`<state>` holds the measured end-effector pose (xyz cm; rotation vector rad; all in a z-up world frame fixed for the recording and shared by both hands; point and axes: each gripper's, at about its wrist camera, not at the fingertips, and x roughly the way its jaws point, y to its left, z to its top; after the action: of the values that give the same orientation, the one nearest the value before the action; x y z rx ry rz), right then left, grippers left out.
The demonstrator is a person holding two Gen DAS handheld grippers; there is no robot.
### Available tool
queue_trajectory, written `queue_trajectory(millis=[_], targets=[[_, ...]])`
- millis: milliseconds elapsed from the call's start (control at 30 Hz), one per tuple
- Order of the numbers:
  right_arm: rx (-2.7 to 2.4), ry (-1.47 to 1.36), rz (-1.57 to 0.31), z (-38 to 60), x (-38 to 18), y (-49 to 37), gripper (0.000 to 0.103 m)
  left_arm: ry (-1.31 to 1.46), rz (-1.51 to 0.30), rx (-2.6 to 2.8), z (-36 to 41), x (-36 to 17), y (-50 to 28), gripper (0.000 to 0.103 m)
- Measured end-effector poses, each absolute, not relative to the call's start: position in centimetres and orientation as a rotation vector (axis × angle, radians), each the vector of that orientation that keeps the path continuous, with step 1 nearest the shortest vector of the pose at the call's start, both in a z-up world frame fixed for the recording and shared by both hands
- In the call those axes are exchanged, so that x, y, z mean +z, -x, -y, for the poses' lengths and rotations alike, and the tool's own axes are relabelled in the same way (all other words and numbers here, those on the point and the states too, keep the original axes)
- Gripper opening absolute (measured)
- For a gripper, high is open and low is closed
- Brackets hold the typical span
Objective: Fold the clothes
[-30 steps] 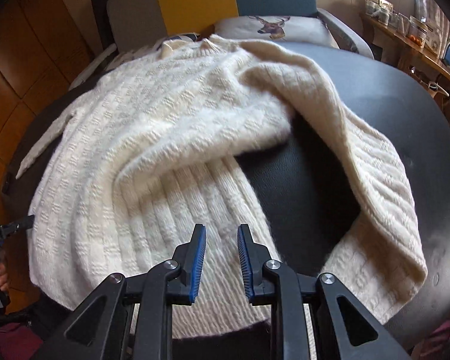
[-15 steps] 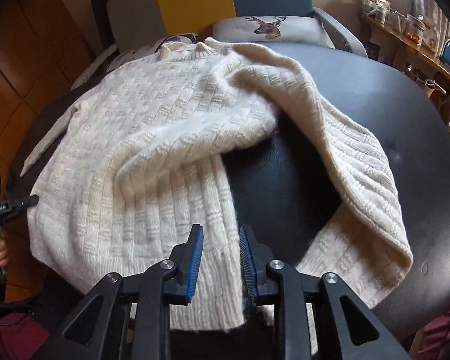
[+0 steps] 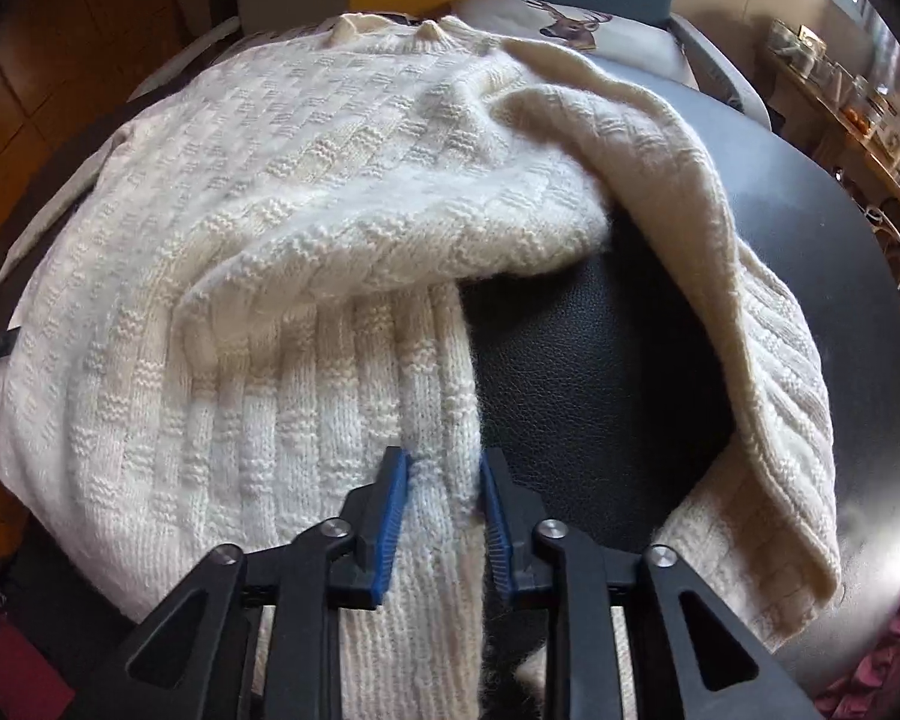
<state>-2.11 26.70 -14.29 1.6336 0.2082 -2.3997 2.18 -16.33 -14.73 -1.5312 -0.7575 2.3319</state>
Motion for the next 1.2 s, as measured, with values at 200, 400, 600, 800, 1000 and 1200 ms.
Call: queue_trajectory(millis=[200,400,600,800,1000,1200], targets=[[-2.487,-1.547,-0.115,-27.5,-9.7,-2.2,0.005,1.508,0.586,2.439,16.4,-13.1,-3.1,0.017],[-2.410,-1.800,-0.092,-28.6,-13.7,-4.7,0.005,1.562,0.616,2.432,17.4,-13.8,-3.0,0.017],[-2.527,-1.644,0.071,-28.8,-10.8,-3.9,0.021,1.382,0.663,2.460,17.7,-10.3,-3.7,0.018],[-2.472,-1.554,0.145,-25.1,-11.1,-1.3,0.021,1.495,0.519,2.435,14.9,-12.5,-2.5,0.019],[-2.524,-1.611,0.047,-24.7,-14.6,-1.0,0.021,1.574,0.429,2.467,14.4,-13.3,-2.9,0.017],[-2.733,-1.410,0.383,-30.8,-9.8,-4.9,0.021,1.391,0.441,2.489,13.0,-8.4,-1.5,0.021]])
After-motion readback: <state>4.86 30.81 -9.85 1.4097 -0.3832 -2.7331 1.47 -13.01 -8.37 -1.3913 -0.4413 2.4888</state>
